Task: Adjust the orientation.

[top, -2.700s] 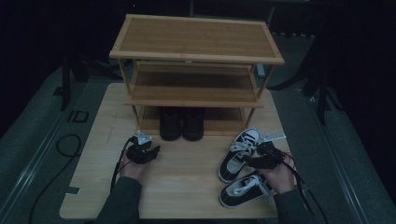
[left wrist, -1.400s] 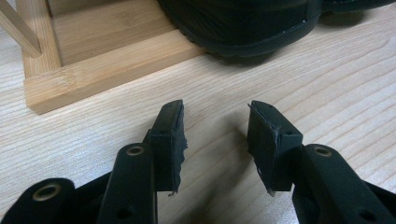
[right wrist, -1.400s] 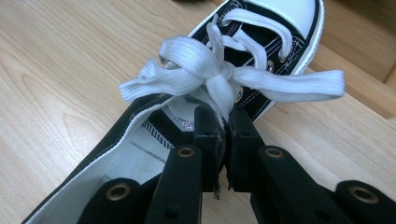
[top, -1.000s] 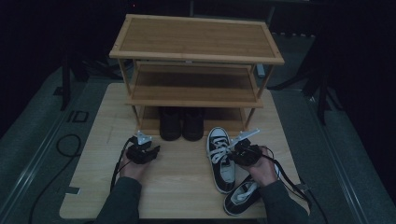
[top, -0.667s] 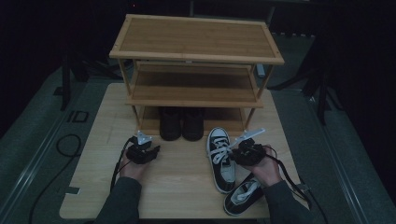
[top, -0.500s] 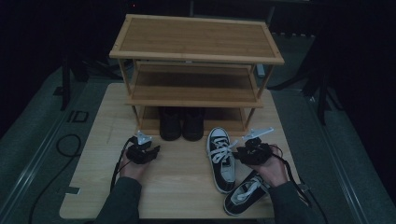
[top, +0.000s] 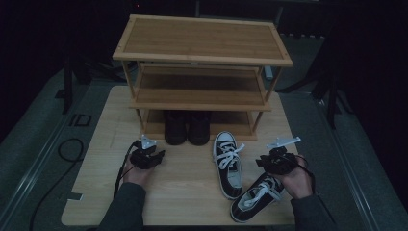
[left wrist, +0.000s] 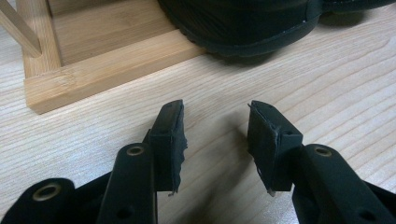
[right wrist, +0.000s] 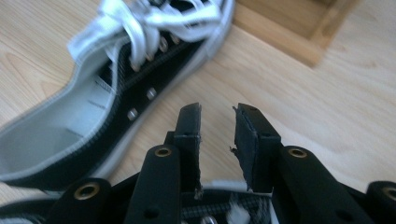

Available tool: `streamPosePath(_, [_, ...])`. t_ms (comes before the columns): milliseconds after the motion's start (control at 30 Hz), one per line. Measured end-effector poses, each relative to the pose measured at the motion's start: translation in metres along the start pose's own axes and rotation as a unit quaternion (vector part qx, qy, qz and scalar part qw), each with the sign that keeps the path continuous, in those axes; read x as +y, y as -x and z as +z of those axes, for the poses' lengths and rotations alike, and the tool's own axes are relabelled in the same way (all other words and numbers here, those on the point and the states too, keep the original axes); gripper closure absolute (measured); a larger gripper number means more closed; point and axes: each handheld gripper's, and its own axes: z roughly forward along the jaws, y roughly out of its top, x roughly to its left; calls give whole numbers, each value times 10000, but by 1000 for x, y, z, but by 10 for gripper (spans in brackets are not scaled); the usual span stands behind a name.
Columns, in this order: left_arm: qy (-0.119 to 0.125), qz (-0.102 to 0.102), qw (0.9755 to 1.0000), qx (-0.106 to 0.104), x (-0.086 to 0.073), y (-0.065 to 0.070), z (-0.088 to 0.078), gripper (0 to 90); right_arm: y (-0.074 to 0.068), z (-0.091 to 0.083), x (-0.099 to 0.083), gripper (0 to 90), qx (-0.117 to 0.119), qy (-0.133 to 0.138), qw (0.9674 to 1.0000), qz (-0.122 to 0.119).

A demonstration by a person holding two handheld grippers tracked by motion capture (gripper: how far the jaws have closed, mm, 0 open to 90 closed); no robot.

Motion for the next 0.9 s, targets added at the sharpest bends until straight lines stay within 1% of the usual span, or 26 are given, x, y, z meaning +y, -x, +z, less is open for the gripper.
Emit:
streamPosePath(67, [0, 1, 10000, -1, 0, 0, 0, 565, 3, -3, -6, 711, -23, -1, 10000, 79])
streamPosePath(200, [-2, -1, 10000, 1, 0, 0, 0, 565, 7, -8, -15, 711, -79, -43, 9998, 150])
streamPosePath(500, [-1, -1, 10000, 1, 0, 0, 0, 565, 12, -13, -36, 695, -125, -217, 9995, 216])
streamPosePath(533, [-1, -2, 10000, 1, 0, 0, 0, 565, 13, -14, -38, 696, -122, -224, 9993, 267])
streamPosePath(600, [-1, -2, 10000, 1, 0, 0, 0, 565, 14, -15, -42, 699, -159, -271, 9991, 290])
streamPosePath(633, [-1, -1, 10000, 0, 0, 0, 0, 565, 15, -15, -43, 712, -159, -298, 9990, 303])
streamPosePath(667, [-1, -2, 10000, 1, 0, 0, 0, 565, 15, -15, -45, 742, -153, -354, 9987, 329])
streamPosePath(733, [-2, -2, 10000, 1, 0, 0, 0, 565, 17, -13, -47, 840, -109, -414, 9986, 299])
streamPosePath(767, [-7, 4, 10000, 1, 0, 0, 0, 565, 16, -13, -47, 881, -140, -422, 9987, 259])
streamPosePath(800, [-9, 6, 10000, 1, 0, 0, 0, 565, 17, -12, -47, 887, -206, -439, 9987, 179])
streamPosePath(900, [-10, 8, 10000, -1, 0, 0, 0, 565, 16, -11, -45, 896, -383, -454, 9982, 96])
